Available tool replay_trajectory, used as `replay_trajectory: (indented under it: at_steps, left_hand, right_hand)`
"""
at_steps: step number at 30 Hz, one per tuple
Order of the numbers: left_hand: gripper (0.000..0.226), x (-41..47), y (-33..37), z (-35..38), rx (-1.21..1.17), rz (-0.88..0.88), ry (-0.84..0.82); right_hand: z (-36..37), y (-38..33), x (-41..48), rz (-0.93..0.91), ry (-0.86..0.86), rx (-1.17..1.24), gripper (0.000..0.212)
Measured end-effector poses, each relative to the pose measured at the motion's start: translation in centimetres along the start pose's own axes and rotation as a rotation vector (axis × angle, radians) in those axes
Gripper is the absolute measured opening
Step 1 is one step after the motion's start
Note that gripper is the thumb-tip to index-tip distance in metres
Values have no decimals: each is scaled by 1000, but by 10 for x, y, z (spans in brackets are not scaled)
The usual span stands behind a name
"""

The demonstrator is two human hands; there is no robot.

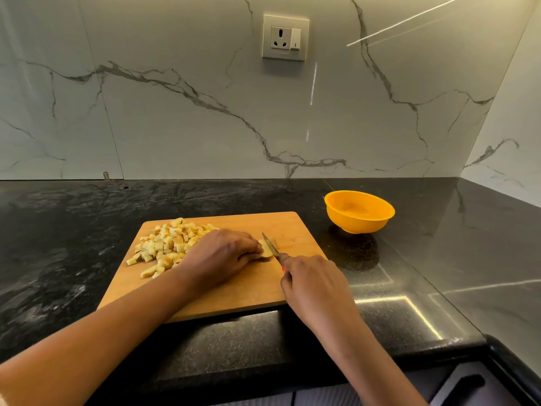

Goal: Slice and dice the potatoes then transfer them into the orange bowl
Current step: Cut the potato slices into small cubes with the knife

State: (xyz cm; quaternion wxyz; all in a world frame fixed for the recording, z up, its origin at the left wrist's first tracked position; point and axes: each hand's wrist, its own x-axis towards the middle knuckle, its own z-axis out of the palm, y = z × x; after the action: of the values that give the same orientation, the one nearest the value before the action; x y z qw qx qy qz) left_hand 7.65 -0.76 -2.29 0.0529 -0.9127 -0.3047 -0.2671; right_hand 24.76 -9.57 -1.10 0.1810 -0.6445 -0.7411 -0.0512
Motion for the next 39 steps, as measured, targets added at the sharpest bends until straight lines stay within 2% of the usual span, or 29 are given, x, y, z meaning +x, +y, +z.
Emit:
replay_trajectory:
  at_steps: [3,5,8,17,22,28,34,39]
  left_hand:
    - [19,1,1,0,5,-7,7]
    - [19,0,2,0,5,-20,8]
    - [20,0,2,-1,3,-3,16]
    - [17,-3,4,-5,0,9,26]
    - [18,-4,2,-5,-1,22,30]
    - [17,-2,2,-3,3,8,38]
    - [19,-2,1,-4,-1,9,5]
    - [25,-4,-3,-10,2,-35,-98]
  right_hand:
    - [-2,-8,10,-17,-76,-47,34]
    - [-2,-9,-2,-33,-68,-59,36]
    - [-5,-3,-33,-46,-32,-27,46]
    - [-11,1,-21,26,117,100,42]
    - [1,-6,-9,23,77,58,42]
    - [5,-20,9,-13,-45,-73,29]
    - [-4,-9,-37,-39,-19,-19,45]
    - [-17,-5,-44,0,49,55,43]
